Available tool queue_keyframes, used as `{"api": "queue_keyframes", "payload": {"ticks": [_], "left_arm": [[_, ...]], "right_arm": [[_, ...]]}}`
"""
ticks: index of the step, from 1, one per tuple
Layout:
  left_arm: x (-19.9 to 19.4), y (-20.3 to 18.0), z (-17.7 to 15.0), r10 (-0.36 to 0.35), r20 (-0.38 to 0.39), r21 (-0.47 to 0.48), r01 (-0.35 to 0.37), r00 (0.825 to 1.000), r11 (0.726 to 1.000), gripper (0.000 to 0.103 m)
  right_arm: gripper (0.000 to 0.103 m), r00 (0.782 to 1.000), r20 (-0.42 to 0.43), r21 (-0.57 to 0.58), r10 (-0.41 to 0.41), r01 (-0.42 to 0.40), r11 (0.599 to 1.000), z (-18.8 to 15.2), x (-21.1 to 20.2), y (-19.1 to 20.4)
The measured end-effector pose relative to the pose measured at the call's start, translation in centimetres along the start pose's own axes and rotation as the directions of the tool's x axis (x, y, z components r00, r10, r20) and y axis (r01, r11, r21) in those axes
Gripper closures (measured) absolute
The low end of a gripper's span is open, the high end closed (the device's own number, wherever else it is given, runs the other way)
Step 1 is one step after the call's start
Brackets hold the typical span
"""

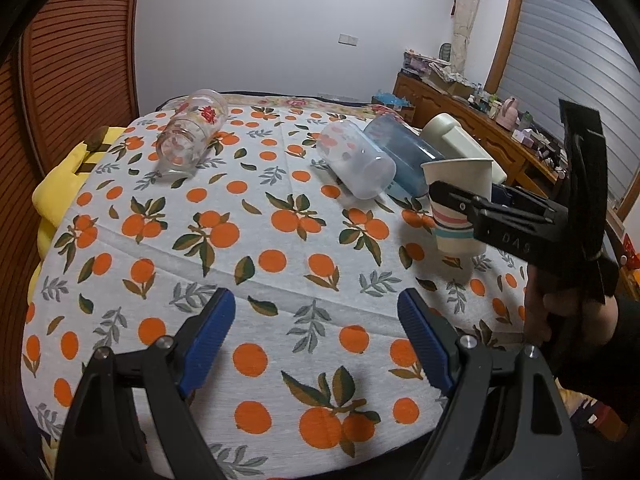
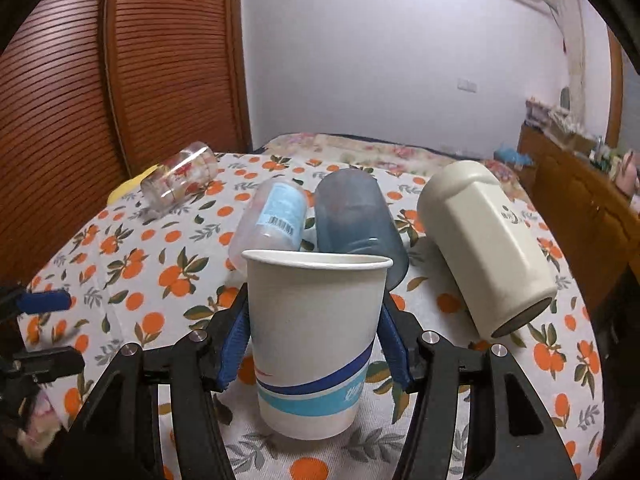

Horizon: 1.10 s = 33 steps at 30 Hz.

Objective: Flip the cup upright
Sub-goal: 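Rotate the held paper cup with the right gripper until its rim faces up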

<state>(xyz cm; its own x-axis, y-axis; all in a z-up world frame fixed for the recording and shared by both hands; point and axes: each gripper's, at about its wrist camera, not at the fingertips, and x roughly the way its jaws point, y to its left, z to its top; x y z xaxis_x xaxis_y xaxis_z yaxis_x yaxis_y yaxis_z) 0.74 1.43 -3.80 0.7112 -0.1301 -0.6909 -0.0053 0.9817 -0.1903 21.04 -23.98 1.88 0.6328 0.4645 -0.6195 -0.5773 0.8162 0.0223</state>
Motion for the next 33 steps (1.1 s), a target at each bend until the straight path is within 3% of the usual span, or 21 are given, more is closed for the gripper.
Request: {"api": "queue_keyframes", "payload": {"ticks": [9,12,15,19,24,27,33], "left_arm": [[-0.5,-0.1,0.1,-0.001,0.016,0.002,0.001,1.0,1.0,0.019],[-0.5,0.0,0.3,0.006,0.017,0.002,-0.006,1.0,1.0,0.019],[-0.7,0.2,0.3,0.008,0.023,-0.005,-0.007,1.0,1.0,0.019],[-1.1,0.7,0.2,0.009,0.032,-0.014,-0.008,0.999,1.0,0.019],[-1.4,1.3,0.1,0.01,0.038,-0.022,-0.01,0.999,1.0,0.019],[-1.6,1.6,0.1,0.01,0.044,-0.027,-0.008,0.999,1.0,0.019],[-1.7,1.9,0.1,0.008,0.05,-0.029,-0.006,0.999,1.0,0.019]], "right_arm": [[0.044,1.0,-0.003,0.029,-0.023,0.023,0.999,-2.2,-2.7,-0.3],[0.043,0.994,-0.103,0.043,0.026,-0.021,0.999,-1.0,-1.9,-0.3],[0.043,0.95,-0.299,0.09,0.09,-0.066,0.994,1.0,0.8,-0.3],[0.04,0.846,-0.504,0.146,0.177,-0.118,0.982,2.3,4.6,-0.8],[0.029,0.789,-0.597,0.097,0.144,-0.108,0.989,3.0,6.3,-0.3],[0.028,0.763,-0.631,0.083,0.139,-0.112,0.99,3.4,6.4,0.1],[0.028,0.678,-0.722,0.07,0.135,-0.122,0.99,3.8,6.9,0.0]]}}
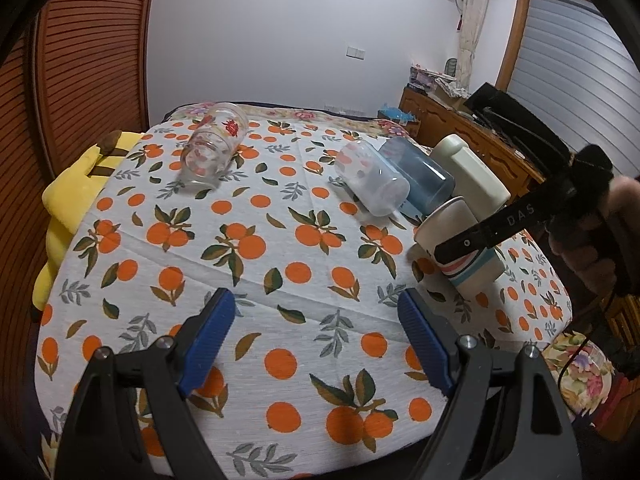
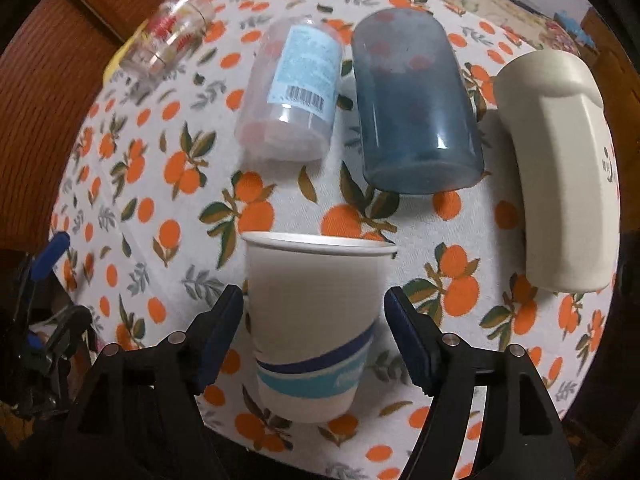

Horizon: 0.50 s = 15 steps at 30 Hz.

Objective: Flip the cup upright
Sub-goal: 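Rotate the held paper cup with the right gripper until its rim faces up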

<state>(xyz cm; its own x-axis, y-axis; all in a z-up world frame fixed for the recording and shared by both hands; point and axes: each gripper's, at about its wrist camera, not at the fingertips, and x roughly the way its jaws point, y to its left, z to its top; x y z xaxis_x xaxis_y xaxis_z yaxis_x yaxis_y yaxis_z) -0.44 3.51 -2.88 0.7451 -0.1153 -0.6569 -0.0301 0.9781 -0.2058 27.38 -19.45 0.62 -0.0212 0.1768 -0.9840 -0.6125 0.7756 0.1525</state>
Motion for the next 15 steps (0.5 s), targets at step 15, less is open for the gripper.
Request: {"api": "queue_keyframes", "payload": {"ticks": [15], "left_arm": [[0.2,-0.5,0.3,0.006,0.001,0.024,-0.006,1.0,1.0,0.019]], "right_arm": [[0.042,0.904,0.428,-0.068,0.007,0.024,0.997,-1.6,-4.1,0.6]]}}
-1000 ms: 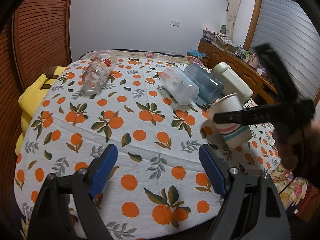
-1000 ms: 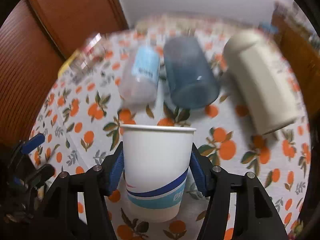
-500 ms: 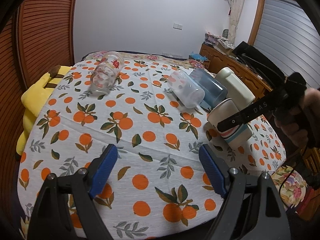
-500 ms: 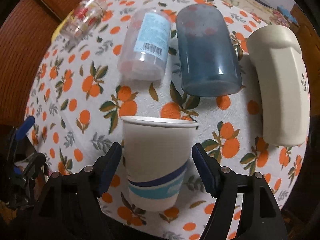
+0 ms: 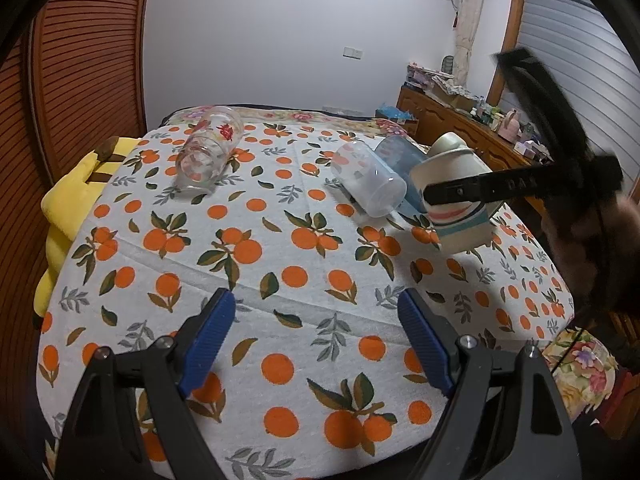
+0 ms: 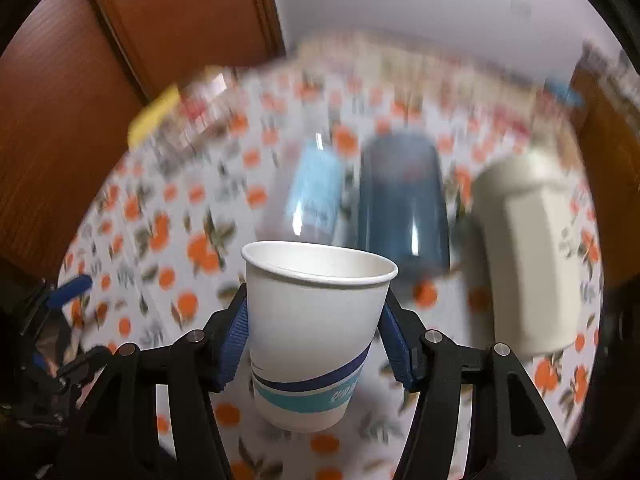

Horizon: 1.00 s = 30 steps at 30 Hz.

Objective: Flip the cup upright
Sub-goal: 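Rotate the held paper cup with the right gripper until its rim faces up, then lower the paper cup rim-up onto the cloth and open the right gripper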

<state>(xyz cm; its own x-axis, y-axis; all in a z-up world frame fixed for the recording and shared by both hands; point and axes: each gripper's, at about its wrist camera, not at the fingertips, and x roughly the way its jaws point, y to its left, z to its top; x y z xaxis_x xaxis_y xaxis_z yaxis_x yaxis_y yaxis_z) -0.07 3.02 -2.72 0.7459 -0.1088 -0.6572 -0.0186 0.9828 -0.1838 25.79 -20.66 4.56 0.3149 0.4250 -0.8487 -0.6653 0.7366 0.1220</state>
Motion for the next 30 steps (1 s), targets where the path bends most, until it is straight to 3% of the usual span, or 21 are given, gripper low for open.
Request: {"api": "queue_keyframes", "payload": {"ticks": [1,4,8,18,23,30], "left_arm": [[0.0,0.0,0.1,0.0,0.0,-0.001,0.0,1.0,1.0,0.019],[0.0,0.0,0.1,0.003,-0.001,0.002,-0.003,1.0,1.0,0.019],[0.0,-0.2,0.2,0.004,-0.002,0.004,-0.004,1.0,1.0,0.019],[-0.1,-1.1,0.4,-0.005,0.0,0.017,0.005,1.0,1.0,0.019],[-0.3,-1.8,0.4,-0.015,0.004,0.025,0.015,1.0,1.0,0.019],[-0.9,-2.7,0.6,-0.009,0.034,0.042,0.008,0.999,0.999,0.019]], "right_arm": [[0.042,0.998,0.067,0.003,-0.016,0.015,1.0,-1.1,-0.4,0.3],[0.042,0.99,0.142,0.001,-0.024,0.024,1.0,-3.3,-0.4,1.0],[0.042,0.952,0.281,-0.066,-0.119,0.143,0.987,-6.0,-1.1,2.7],[0.042,0.95,0.291,0.027,-0.113,0.11,0.994,-9.2,-2.5,2.2],[0.04,0.965,0.244,0.009,-0.092,0.093,0.996,-9.6,-2.2,3.4],[0.028,0.973,0.223,0.017,-0.065,0.063,0.998,-10.2,-2.5,3.9]]}}
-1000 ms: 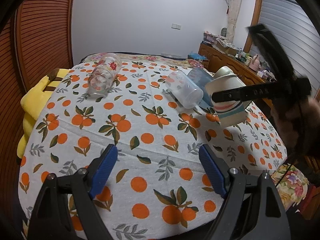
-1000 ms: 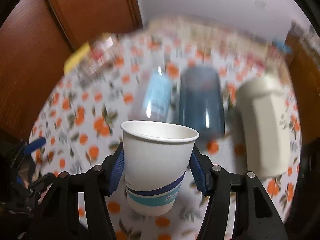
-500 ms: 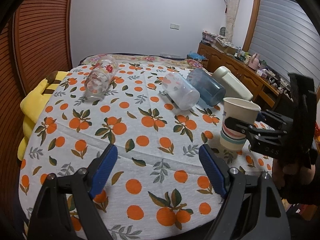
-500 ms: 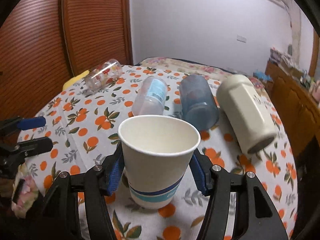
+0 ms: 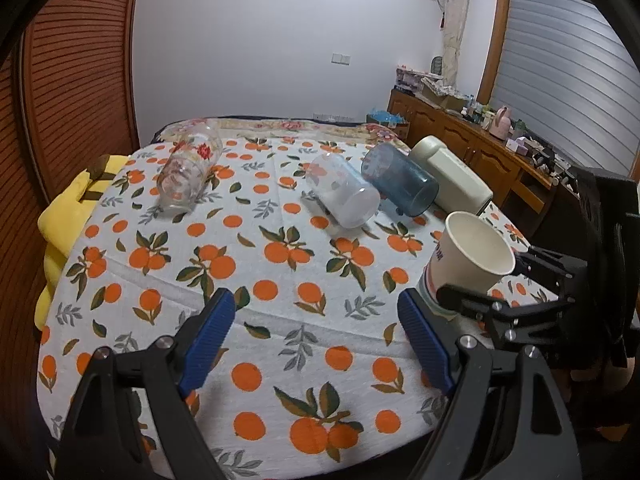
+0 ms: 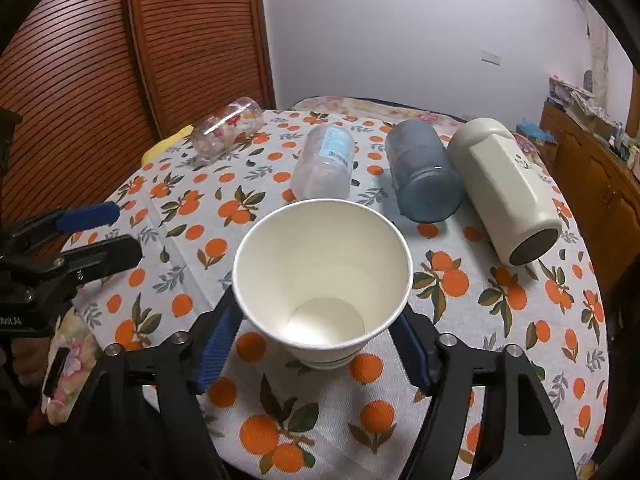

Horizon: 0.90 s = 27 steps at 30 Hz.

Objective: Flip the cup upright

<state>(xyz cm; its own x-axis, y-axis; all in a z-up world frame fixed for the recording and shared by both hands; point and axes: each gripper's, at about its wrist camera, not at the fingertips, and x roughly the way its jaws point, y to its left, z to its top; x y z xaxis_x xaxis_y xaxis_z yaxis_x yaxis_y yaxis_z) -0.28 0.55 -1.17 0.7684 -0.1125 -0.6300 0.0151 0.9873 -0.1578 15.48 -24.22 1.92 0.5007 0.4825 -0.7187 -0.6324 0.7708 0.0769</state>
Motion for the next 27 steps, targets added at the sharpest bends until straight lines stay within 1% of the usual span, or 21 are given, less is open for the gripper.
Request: {"api": "queue_keyframes", "payload": {"ticks": [2,6,11,14,20,27], "left_arm": [[-0.4,-0.4,0.2,0.003,0.018,0.006,-0.003,1.0,1.0,0.019],[-1.3,-1.3,0.6,0.017,0.059,0.019,-0.018,0.998,1.0,0.019],[-2.5,-2.9,1.0,0.057,0.105,0.034,-0.061,0.993,0.998,0.019],[-3.2,-3.6,0.9,0.074,0.12,0.041,-0.08,0.99,0.996,0.019],[-4.1,-4.5,0.6,0.093,0.119,0.039,-0.099,0.988,0.994,0.019],[-5.0,-5.4,-0.3,0.108,0.118,0.053,-0.115,0.987,0.992,0.019]], "right_arm": [[0.025,1.0,0.001,0.012,0.001,-0.001,1.0,-0.2,-0.4,-0.1],[0.025,1.0,0.016,0.039,-0.001,0.0,0.999,-1.0,-1.8,-0.6],[0.024,0.997,0.078,0.08,-0.021,0.015,0.997,-2.4,-4.7,-1.3],[0.019,0.993,0.114,0.117,-0.042,0.028,0.993,-3.1,-6.2,-1.9],[0.019,0.981,0.169,0.143,-0.097,0.073,0.987,-3.6,-8.2,-2.3],[0.019,0.979,0.17,0.164,-0.109,0.081,0.983,-4.2,-8.6,-2.5]]}}
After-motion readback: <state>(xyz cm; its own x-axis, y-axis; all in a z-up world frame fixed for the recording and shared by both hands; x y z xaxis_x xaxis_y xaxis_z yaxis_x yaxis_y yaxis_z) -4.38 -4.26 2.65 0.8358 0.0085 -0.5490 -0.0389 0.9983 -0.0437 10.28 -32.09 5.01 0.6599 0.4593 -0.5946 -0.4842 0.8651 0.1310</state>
